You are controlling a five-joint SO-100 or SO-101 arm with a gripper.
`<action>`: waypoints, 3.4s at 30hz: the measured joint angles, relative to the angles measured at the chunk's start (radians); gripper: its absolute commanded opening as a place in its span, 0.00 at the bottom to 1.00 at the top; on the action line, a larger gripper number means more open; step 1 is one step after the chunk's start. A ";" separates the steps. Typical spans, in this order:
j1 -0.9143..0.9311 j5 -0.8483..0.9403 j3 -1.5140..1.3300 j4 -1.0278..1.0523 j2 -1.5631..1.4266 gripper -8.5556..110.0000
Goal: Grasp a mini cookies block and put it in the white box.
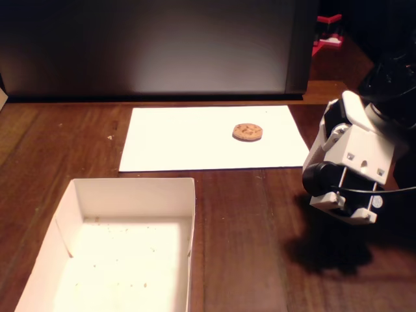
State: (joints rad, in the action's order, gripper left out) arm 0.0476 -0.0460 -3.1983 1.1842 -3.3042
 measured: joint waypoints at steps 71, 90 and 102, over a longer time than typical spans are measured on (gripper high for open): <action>0.118 0.009 0.617 -0.118 0.388 0.08; 0.443 -0.181 1.058 0.028 1.235 0.13; 0.460 -0.209 1.195 0.026 1.496 0.16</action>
State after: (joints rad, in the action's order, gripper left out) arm 0.5077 -0.2546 -2.0034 1.2103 -1.8086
